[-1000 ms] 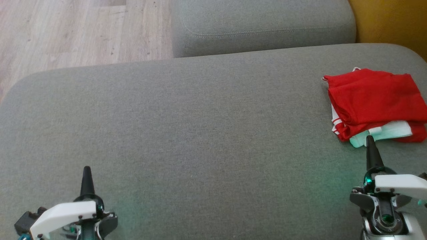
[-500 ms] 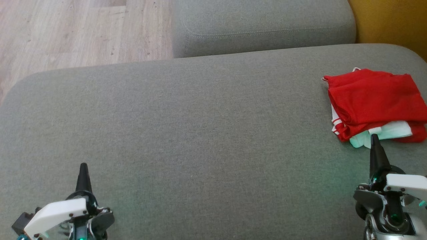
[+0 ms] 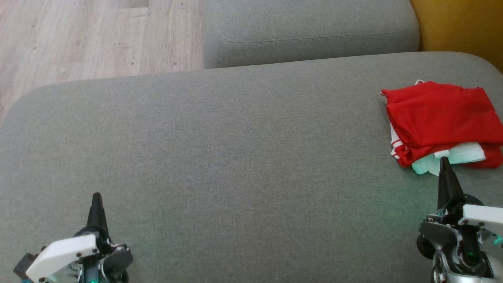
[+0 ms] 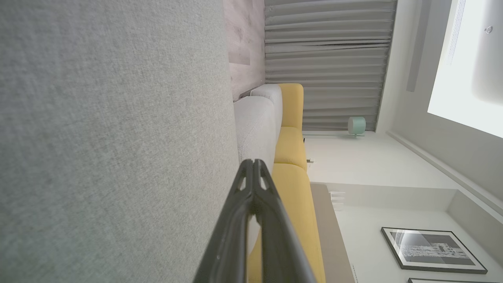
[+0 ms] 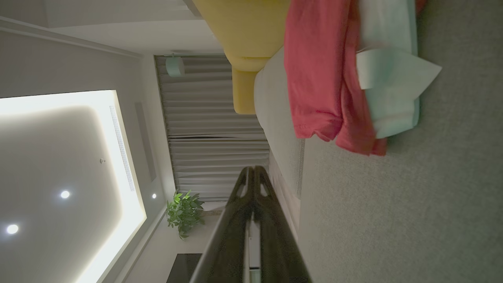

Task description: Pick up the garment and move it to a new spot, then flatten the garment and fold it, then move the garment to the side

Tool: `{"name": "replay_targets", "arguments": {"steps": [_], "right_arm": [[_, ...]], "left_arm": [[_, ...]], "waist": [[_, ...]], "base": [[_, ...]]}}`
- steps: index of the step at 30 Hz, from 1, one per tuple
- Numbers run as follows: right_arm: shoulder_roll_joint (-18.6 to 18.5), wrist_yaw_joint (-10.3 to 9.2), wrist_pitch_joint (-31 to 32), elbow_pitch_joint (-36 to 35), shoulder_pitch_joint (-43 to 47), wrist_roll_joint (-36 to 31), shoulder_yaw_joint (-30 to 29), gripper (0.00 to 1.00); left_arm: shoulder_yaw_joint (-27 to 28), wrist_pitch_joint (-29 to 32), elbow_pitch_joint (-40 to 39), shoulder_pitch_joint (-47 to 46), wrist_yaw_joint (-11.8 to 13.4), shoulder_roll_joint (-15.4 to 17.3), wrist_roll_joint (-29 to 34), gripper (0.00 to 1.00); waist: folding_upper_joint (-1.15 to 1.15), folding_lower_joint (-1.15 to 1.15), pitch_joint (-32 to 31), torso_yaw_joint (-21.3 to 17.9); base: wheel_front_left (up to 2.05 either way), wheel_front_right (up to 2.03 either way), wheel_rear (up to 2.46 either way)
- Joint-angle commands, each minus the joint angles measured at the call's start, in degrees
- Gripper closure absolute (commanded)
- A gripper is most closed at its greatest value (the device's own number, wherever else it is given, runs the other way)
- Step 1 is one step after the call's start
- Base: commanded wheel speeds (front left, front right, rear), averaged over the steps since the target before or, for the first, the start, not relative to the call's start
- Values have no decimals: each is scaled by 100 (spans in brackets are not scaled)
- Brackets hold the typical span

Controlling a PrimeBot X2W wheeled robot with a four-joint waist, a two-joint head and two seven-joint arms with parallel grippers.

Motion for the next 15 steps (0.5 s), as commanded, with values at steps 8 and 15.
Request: {"name": "replay_targets", "arguments": {"steps": [8,15], "right_arm": [[-20,-4,34,-234,-105,40,114,100],[-20,-4,34,-234,-105,40,114,100]], "left_arm": [[220,34,-156,-300,-38,39,-38,100],[222,36,-156,-300,-38,37,-36,100]], "waist": [[0,0,0,0],[0,0,0,0]], "base": [[0,0,0],[0,0,0]]}}
